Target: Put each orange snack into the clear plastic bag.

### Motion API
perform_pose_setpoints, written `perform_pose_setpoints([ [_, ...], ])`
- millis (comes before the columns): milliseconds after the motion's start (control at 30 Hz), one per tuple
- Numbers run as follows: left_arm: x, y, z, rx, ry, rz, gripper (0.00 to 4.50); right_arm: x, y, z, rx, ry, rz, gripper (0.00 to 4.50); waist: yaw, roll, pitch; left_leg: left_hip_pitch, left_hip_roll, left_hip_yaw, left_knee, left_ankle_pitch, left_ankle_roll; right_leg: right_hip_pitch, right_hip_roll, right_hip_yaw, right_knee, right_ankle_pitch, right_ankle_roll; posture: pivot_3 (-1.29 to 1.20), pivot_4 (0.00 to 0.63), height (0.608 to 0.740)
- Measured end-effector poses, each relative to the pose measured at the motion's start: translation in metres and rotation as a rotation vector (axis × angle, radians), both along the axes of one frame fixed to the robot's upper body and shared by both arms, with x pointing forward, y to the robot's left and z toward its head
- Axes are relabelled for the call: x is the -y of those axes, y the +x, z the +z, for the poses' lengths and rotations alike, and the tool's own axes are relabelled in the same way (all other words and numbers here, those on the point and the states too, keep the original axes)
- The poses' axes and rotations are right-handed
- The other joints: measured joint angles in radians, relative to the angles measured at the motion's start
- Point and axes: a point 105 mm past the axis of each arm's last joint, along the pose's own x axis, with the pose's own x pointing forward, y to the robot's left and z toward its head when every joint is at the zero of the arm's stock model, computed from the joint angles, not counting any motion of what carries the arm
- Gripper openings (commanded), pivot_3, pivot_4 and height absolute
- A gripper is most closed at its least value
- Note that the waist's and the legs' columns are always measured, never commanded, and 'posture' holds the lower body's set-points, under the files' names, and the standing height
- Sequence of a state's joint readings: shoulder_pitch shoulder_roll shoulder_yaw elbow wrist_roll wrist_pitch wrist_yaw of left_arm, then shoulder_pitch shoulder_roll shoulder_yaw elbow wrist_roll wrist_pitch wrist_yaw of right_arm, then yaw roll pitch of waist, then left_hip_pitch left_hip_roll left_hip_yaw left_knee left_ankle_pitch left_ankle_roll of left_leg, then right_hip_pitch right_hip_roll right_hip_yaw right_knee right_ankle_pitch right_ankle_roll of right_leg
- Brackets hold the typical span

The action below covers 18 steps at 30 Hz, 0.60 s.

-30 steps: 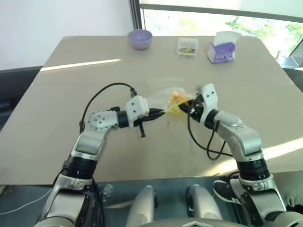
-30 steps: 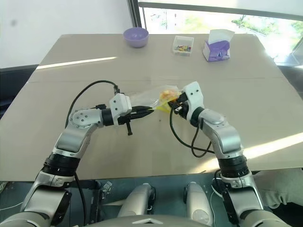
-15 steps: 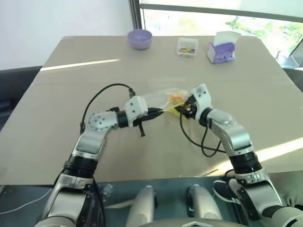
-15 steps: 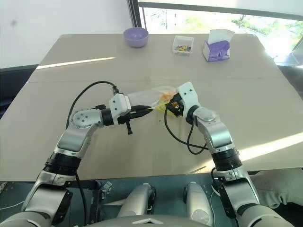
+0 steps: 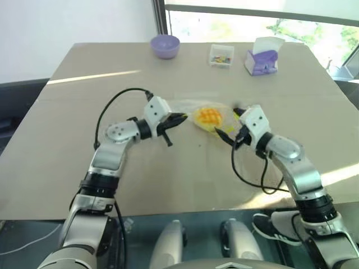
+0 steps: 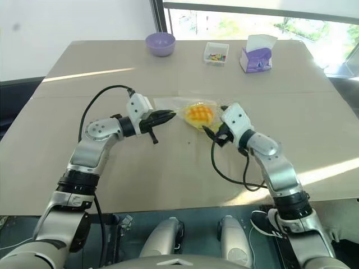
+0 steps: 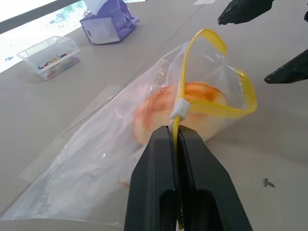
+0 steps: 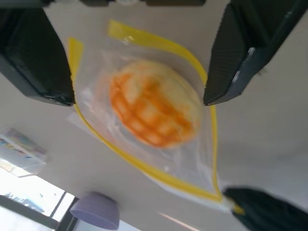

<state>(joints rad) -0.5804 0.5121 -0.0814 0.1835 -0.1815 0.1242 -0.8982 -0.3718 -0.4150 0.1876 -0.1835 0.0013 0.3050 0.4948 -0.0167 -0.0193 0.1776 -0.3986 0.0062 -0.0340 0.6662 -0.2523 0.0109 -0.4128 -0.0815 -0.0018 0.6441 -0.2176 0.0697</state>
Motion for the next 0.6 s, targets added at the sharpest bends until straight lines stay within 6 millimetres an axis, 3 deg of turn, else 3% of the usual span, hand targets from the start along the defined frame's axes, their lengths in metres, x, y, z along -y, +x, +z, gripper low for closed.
perform_pose_setpoints([
  [67,0.001,0.000,0.001,-0.003,-0.007,-0.002,0.00,0.006,0.000,-0.002,0.065,-0.081,-0.021,2.90,0.000,0.000,0.000,0.000,0.000,0.000,0.000,0.000,0.000,0.000,0.000,0.000,0.000,0.000,0.000,0.00,0.150,0.737],
  [100,0.001,0.000,0.001,-0.003,-0.007,-0.002,0.00,0.006,0.000,-0.002,0.066,-0.081,-0.022,2.67,0.000,0.000,0.000,0.000,0.000,0.000,0.000,0.000,0.000,0.000,0.000,0.000,0.000,0.000,0.000,0.00,0.150,0.737],
  [267,0.000,0.001,0.001,-0.025,-0.024,0.006,0.00,0.014,0.002,-0.003,0.196,-0.257,-0.051,2.67,0.002,0.000,0.000,0.000,0.000,0.000,0.000,0.000,0.000,0.000,0.000,0.000,0.000,0.000,0.000,0.00,0.150,0.737],
  [367,-0.002,0.002,0.001,-0.032,-0.028,0.014,0.00,0.014,0.003,-0.015,0.188,-0.313,-0.036,3.46,0.002,0.000,0.000,0.000,0.000,0.000,0.000,0.000,0.000,0.000,0.000,0.000,0.000,0.000,0.000,0.00,0.150,0.737],
  [433,-0.002,0.002,0.002,-0.031,-0.028,0.014,0.00,0.014,0.004,-0.017,0.197,-0.333,-0.034,4.40,0.002,0.000,0.000,0.000,0.000,0.000,0.000,0.000,0.000,0.000,0.000,0.000,0.000,0.000,0.000,0.00,0.150,0.737],
  [600,-0.003,0.002,0.005,-0.032,-0.033,0.020,0.00,0.016,0.005,-0.020,0.210,-0.373,-0.038,4.46,0.002,0.000,0.000,0.000,0.000,0.000,0.000,0.000,0.000,0.000,0.000,0.000,0.000,0.000,0.000,0.00,0.150,0.737],
])
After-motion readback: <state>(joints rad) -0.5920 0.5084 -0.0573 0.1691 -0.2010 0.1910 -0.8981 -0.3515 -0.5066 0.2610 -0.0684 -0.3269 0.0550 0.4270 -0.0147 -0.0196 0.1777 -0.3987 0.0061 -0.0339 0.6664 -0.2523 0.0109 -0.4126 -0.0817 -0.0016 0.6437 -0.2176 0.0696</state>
